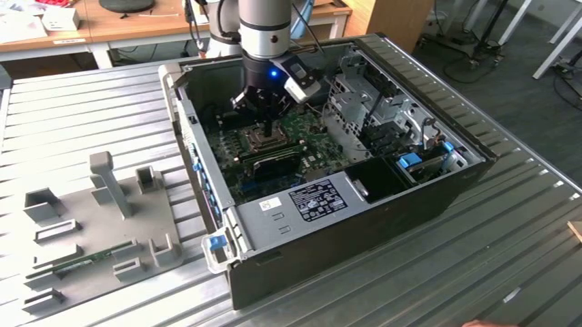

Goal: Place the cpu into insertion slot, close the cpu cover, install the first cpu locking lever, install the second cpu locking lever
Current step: 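Install the second cpu locking lever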

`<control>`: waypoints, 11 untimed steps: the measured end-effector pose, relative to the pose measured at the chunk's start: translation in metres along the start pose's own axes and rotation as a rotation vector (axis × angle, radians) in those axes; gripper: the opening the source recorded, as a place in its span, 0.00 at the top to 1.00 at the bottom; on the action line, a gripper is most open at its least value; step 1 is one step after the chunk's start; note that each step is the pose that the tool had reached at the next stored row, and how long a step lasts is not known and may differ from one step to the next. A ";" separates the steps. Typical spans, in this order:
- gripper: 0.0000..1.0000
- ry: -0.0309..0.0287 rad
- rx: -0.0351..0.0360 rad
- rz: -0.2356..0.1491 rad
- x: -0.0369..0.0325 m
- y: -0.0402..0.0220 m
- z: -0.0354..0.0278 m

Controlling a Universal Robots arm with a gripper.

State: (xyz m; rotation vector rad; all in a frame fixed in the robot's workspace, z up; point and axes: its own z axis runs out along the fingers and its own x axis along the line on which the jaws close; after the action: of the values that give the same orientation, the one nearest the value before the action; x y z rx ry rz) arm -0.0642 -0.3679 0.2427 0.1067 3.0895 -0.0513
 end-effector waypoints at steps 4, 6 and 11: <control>0.90 -0.0003 0.0000 0.000 0.0007 0.0001 0.0010; 0.90 -0.0002 0.0018 0.000 0.0019 -0.0001 0.0021; 0.90 -0.0005 0.0060 0.000 0.0048 0.0000 0.0084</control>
State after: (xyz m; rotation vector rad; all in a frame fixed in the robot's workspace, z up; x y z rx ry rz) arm -0.0685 -0.3680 0.2341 0.1064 3.0890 -0.0607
